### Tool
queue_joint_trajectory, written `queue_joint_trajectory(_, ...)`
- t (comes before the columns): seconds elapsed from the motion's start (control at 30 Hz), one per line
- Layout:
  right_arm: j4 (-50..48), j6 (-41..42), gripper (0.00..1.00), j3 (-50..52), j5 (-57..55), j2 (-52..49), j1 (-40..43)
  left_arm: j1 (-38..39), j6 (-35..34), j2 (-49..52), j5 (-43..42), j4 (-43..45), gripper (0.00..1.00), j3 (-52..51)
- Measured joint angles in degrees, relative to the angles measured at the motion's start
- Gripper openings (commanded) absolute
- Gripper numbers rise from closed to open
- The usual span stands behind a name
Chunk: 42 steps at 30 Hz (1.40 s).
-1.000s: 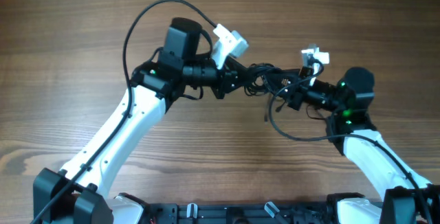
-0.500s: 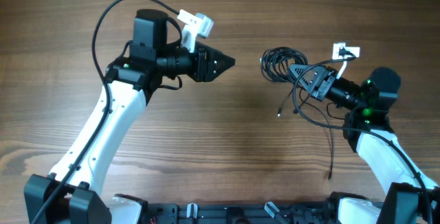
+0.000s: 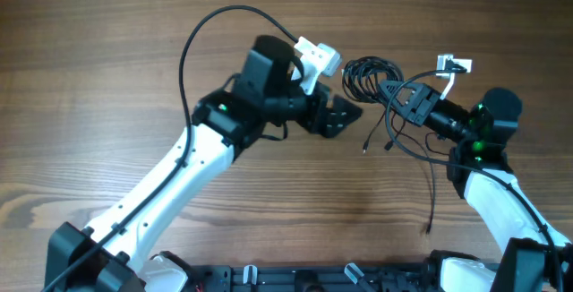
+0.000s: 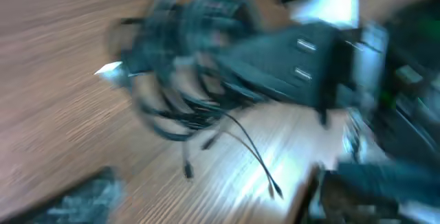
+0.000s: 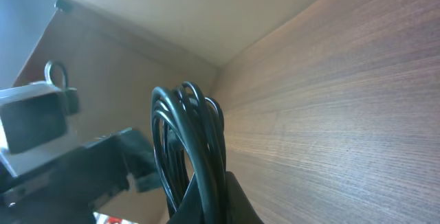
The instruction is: Untangle cables
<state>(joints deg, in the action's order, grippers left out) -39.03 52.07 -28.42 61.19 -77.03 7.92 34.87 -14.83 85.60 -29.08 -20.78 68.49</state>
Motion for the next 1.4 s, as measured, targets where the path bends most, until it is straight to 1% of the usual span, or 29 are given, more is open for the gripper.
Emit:
queue_joint_trajectory(0.1,0.00,0.87,0.04,0.00,-0.22,0.00,-1.20,1.84,-10.36,0.00,8.26,3.13,1.00,0.00)
queue_joint_trajectory(0.23,-0.09,1.29,0.04,0.00,-0.92,0.00,-3.80,4.00,-19.98,1.73,14.43,5.35,0.98,0.04)
queue_joint_trajectory(0.3,-0.13,1.51,0.04,0.00,-1.25,0.00,-4.44,4.85,-24.15,3.82,16.70,5.75,0.90,0.04)
queue_joint_trajectory(0.37,0.07,1.70,0.04,0.13,-1.99,-0.04,-4.50,5.27,-27.54,6.36,17.81,6.54,0.77,0.04)
queue_joint_trajectory(0.4,0.07,1.70,0.04,0.24,-2.19,-0.31,-4.42,5.33,-28.85,6.73,18.40,6.73,0.74,0.04)
queue_joint_trajectory(0.47,0.00,1.75,0.04,0.26,-2.32,-0.44,-4.52,5.53,-30.40,6.84,19.08,6.71,0.70,0.04)
queue_joint_trajectory(0.6,0.02,1.75,0.04,0.26,-2.32,-0.44,-4.63,5.68,-31.43,6.86,20.55,6.71,0.66,0.04)
queue_joint_trajectory(0.7,0.00,1.75,0.04,0.26,-2.34,-0.44,-4.63,5.68,-31.63,6.86,21.16,6.60,0.67,0.04)
queue_joint_trajectory(0.73,0.00,1.75,0.04,0.26,-2.36,-0.44,-4.63,5.68,-31.65,6.86,21.18,6.47,0.64,0.04)
queue_joint_trajectory(0.8,0.00,1.73,0.04,0.26,-2.51,-0.44,-4.63,5.68,-31.82,6.86,21.24,6.43,0.56,0.04)
queue_joint_trajectory(0.9,0.00,1.73,0.04,0.26,-2.56,-0.44,-4.66,5.70,-32.02,6.86,21.33,5.75,0.32,0.04)
queue_joint_trajectory(0.97,0.04,1.73,0.04,0.28,-2.56,-0.44,-4.79,5.75,-32.41,6.86,21.33,4.98,0.20,0.07)
queue_joint_trajectory(1.03,0.13,1.75,0.04,0.35,-2.58,-0.48,-4.83,5.97,-32.37,6.86,21.33,4.52,0.13,0.17)
queue_joint_trajectory(1.07,0.11,1.88,0.04,0.44,-2.60,-0.50,-4.85,6.01,-32.48,6.86,21.33,4.48,0.06,0.26)
queue_joint_trajectory(1.1,0.13,2.12,0.04,0.46,-2.60,-0.55,-4.85,6.01,-32.50,6.86,21.31,4.48,0.04,0.26)
queue_joint_trajectory(1.2,0.17,2.78,0.04,0.66,-2.78,-0.55,-4.83,6.01,-32.65,6.86,21.53,4.79,0.04,0.35)
queue_joint_trajectory(1.23,0.17,2.99,0.04,0.66,-2.80,-0.55,-4.83,6.01,-32.65,6.86,21.55,4.92,0.12,0.37)
queue_joint_trajectory(1.27,0.15,3.06,0.04,0.66,-2.80,-0.55,-4.83,6.01,-32.65,6.86,21.55,4.96,0.26,0.37)
queue_joint_trajectory(1.3,0.15,3.21,0.04,0.66,-2.78,-0.55,-4.83,6.01,-32.79,6.86,21.73,4.94,0.43,0.37)
queue_joint_trajectory(1.33,0.11,3.28,0.04,0.66,-2.78,-0.55,-4.83,6.01,-32.44,6.86,21.84,4.87,0.55,0.37)
queue_joint_trajectory(1.37,0.00,3.41,0.04,0.66,-2.78,-0.55,-4.83,6.01,-32.57,6.86,22.03,4.63,0.60,0.37)
queue_joint_trajectory(1.4,-0.04,3.43,0.04,0.66,-2.78,-0.55,-4.83,6.01,-32.37,6.86,22.14,4.42,0.62,0.35)
